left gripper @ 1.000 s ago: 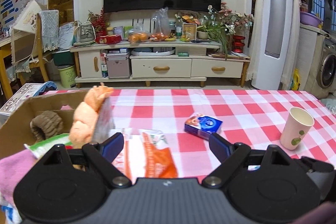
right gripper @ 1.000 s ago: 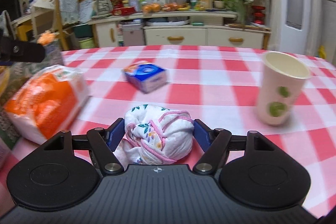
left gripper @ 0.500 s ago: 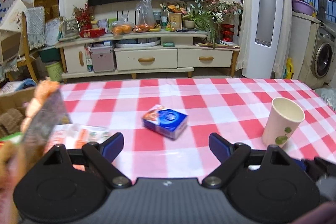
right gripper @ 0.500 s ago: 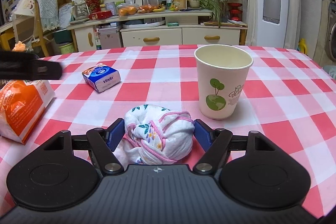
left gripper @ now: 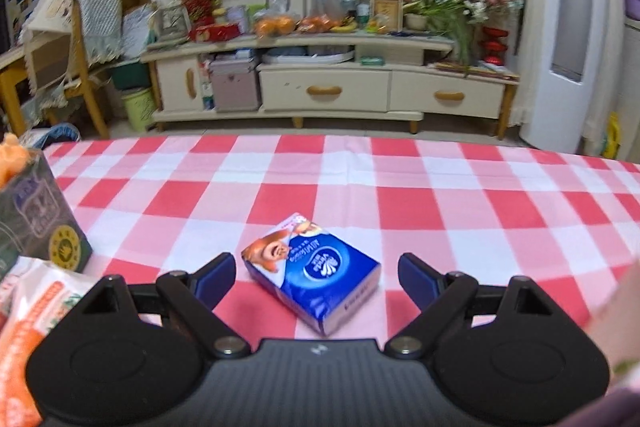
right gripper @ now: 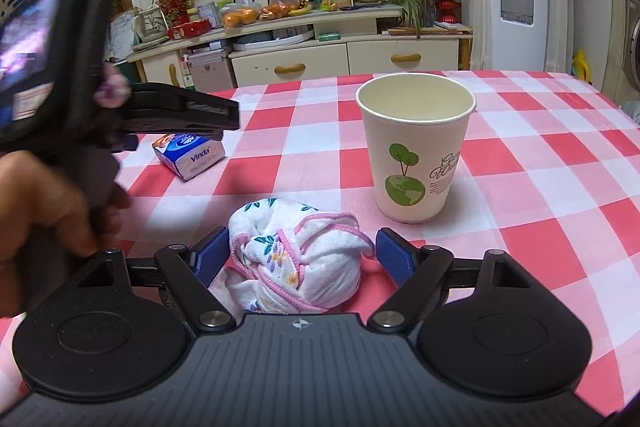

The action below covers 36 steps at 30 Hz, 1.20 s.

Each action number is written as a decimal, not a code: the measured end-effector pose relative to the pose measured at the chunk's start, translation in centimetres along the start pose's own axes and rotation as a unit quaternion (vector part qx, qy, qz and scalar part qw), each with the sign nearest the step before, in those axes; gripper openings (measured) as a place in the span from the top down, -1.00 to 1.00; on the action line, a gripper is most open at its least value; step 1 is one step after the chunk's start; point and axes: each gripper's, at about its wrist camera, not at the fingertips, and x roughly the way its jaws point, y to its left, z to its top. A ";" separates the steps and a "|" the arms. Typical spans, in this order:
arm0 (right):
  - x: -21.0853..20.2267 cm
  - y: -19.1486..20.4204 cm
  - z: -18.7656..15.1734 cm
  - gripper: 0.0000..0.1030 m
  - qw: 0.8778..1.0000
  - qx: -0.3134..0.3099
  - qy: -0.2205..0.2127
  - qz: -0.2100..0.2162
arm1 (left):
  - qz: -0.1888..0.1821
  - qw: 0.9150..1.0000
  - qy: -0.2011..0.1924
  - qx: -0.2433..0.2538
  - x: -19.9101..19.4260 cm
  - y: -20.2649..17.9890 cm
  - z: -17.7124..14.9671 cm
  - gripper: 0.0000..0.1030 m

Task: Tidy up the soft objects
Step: 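Grasp the white floral cloth bundle with the right tool while the left tool grasps the blue tissue pack, then carry tissue pack into the box and open left tool while right tool drops white bundle there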

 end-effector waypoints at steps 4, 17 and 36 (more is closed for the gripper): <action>0.2 0.0 0.1 -0.94 1.000 0.002 0.002 0.003 | 0.014 0.999 0.016 -0.025 1.7 0.0 0.3 -0.71; 0.7 -0.3 0.2 -0.95 1.000 0.013 0.012 0.006 | 0.015 0.997 0.046 -0.054 3.6 0.8 0.4 -0.65; 0.6 -0.6 0.3 -0.70 1.000 0.002 0.009 0.008 | -0.030 0.999 0.037 -0.015 1.5 1.0 -1.1 -0.33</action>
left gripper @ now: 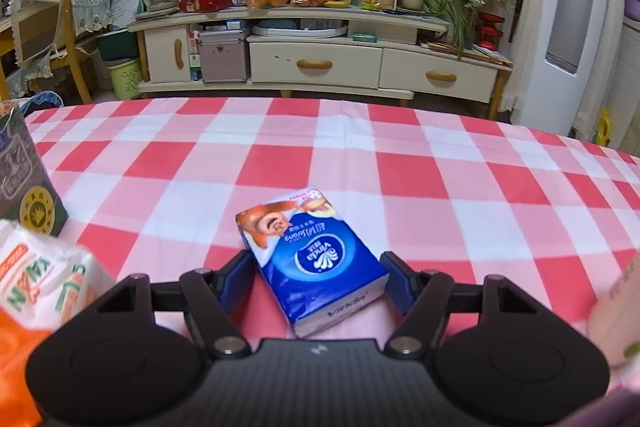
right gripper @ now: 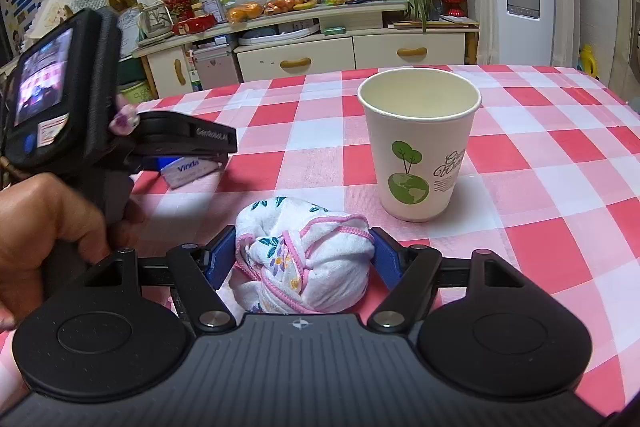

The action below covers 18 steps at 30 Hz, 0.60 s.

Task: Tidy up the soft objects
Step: 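Carry tissue pack into the box and open left tool while right tool drops white bundle there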

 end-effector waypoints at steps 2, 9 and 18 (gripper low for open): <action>0.0 0.0 0.0 -0.70 1.000 0.000 0.000 -0.002 | -0.006 1.000 0.003 0.000 -0.5 0.2 -0.4 -0.32; -0.2 -0.1 -0.1 -0.69 1.000 0.000 -0.003 -0.013 | -0.023 1.000 0.010 0.016 -2.9 0.6 -2.4 -0.31; -0.7 0.0 -0.6 -0.69 0.999 0.008 -0.006 -0.037 | -0.048 0.998 0.019 0.036 -6.0 1.2 -4.9 -0.31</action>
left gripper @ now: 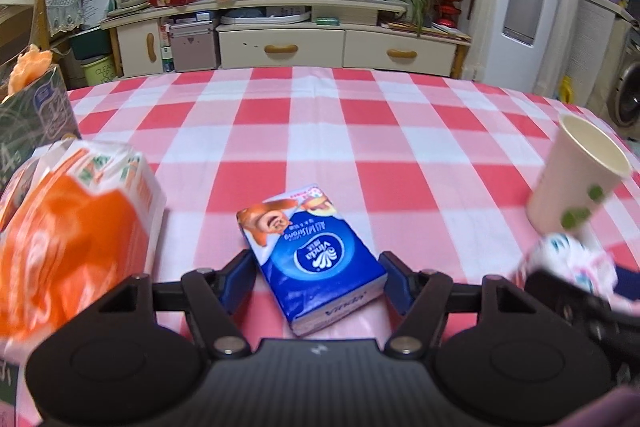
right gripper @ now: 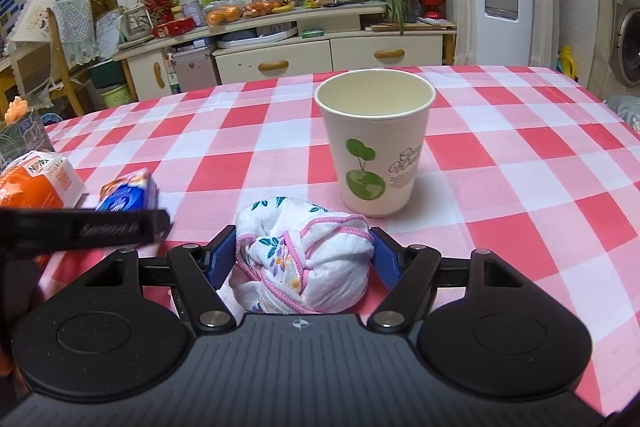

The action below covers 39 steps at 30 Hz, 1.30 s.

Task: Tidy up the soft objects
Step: 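Carry tissue pack into the box and open left tool while right tool drops white bundle there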

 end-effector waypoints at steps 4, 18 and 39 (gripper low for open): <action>-0.2 0.3 -0.3 -0.69 1.000 -0.002 -0.002 -0.002 | -0.010 1.000 0.005 0.012 -1.4 0.0 -1.2 -0.31; -1.7 0.2 -1.6 -0.68 0.999 0.037 -0.007 -0.007 | -0.042 0.999 0.011 0.020 -6.3 1.3 -5.2 -0.30; -7.6 1.4 -4.1 -0.66 0.995 0.094 0.010 -0.007 | -0.068 0.995 -0.061 0.046 -14.0 4.3 -4.0 -0.30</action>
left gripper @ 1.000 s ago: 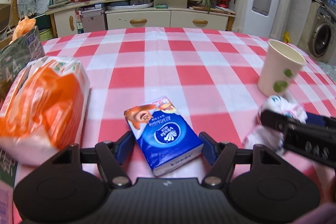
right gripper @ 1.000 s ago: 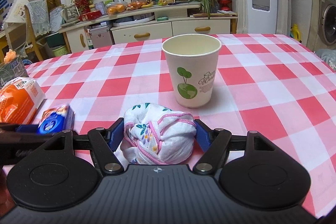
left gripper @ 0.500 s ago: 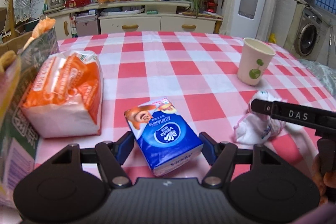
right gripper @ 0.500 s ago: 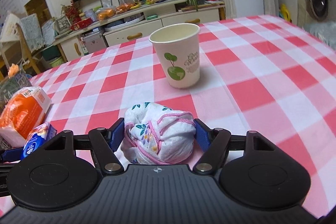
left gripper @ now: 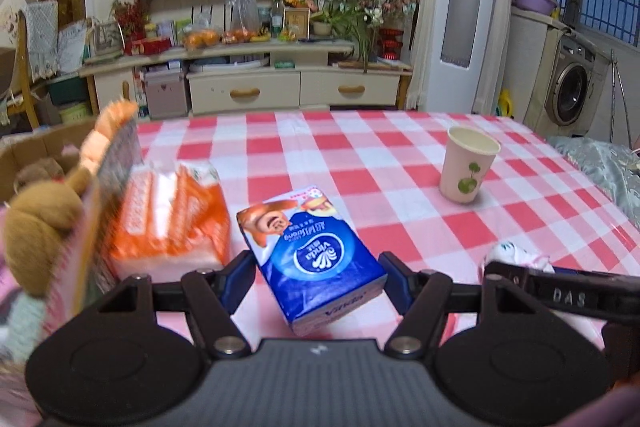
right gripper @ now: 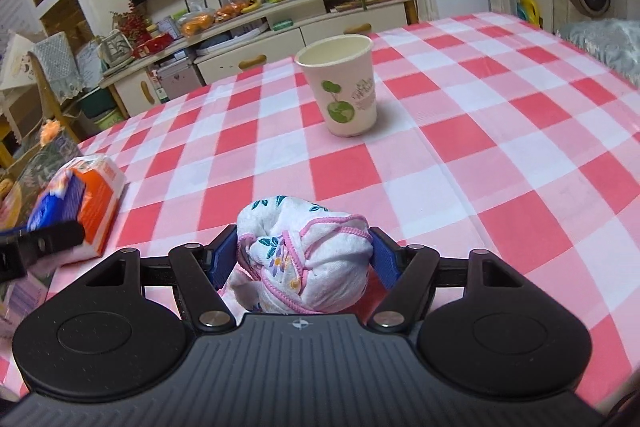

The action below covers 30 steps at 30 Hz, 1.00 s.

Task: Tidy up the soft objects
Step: 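Carry tissue pack into the box and open left tool while right tool drops white bundle there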

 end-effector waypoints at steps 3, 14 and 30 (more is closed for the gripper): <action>-0.8 1.0 0.0 -0.66 1.000 -0.014 -0.007 -0.001 | 0.001 1.000 -0.013 0.000 -1.0 0.6 0.6 -0.31; -3.2 4.4 0.7 -0.66 0.999 -0.044 -0.023 0.009 | 0.013 0.999 -0.051 -0.003 -4.0 3.1 2.2 -0.31; -5.1 10.1 3.2 -0.66 0.994 -0.081 -0.055 0.049 | 0.065 0.992 -0.100 -0.030 -6.2 8.6 4.4 -0.31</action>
